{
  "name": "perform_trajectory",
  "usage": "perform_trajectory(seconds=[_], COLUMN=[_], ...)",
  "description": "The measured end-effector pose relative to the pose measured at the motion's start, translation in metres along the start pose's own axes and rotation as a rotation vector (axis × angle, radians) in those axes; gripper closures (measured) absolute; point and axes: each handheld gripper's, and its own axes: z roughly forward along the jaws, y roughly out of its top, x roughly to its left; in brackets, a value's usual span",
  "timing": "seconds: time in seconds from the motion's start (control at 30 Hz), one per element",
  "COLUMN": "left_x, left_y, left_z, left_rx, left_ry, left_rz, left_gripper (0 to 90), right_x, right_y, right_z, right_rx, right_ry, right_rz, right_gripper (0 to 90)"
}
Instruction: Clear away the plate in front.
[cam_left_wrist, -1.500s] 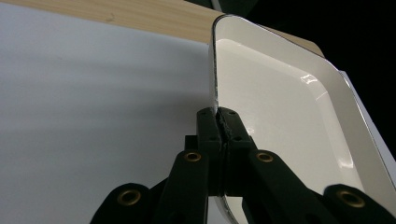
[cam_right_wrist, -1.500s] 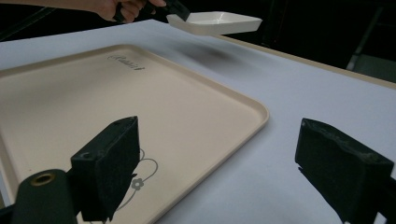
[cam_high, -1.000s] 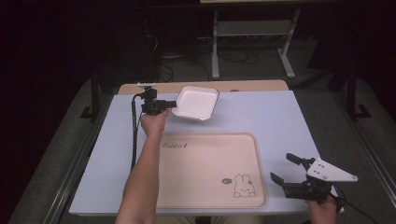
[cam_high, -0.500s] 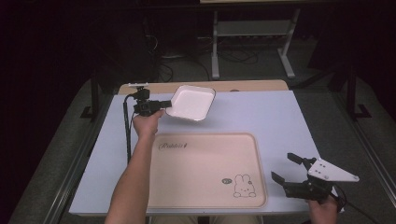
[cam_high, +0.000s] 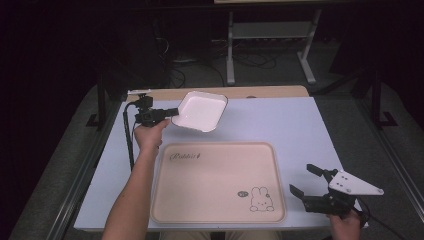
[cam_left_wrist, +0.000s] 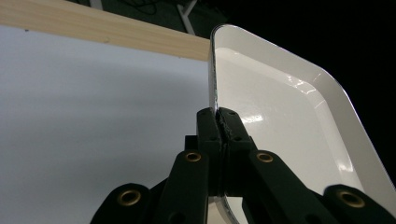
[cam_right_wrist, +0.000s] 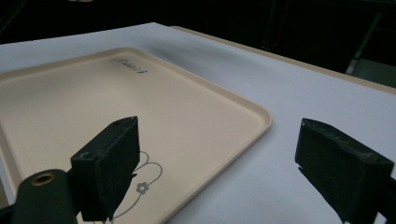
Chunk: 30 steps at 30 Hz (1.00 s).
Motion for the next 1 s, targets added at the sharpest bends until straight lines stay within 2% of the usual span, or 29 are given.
perform_trajectory(seconds=[0.27,0.3,0.47,0.7,0.8,0.93,1.0], left_x=[-0.002,-0.002,0.001,0.008,0.012,0.014,0.012], left_y=[-0.002,-0.007,-0.018,-0.036,-0.043,-0.047,-0.048], left_z=[-0.008,-0.010,-0.014,-0.016,-0.016,-0.015,-0.016], left_rx=[0.006,0.013,0.033,0.026,0.022,0.024,0.029], left_ry=[-0.004,-0.015,-0.009,-0.005,-0.004,-0.007,-0.002], left_rz=[0.021,0.022,0.032,0.020,0.001,-0.008,0.002], left_gripper=[88.7,88.7,88.7,88.7,88.6,88.6,88.6], right_x=[0.000,0.000,0.001,0.001,0.002,0.002,0.002], right_y=[0.000,0.000,0.000,0.000,0.001,0.001,0.001], right_z=[0.000,0.001,0.000,0.000,0.000,0.000,0.001], right_rx=[0.002,0.003,0.002,0.005,0.002,0.005,0.005], right_ry=[0.002,0.001,0.001,0.004,0.003,0.004,0.005], right_rz=[0.001,0.001,0.000,-0.002,-0.001,0.000,-0.004], right_gripper=[13.0,13.0,13.0,13.0,13.0,13.0,13.0])
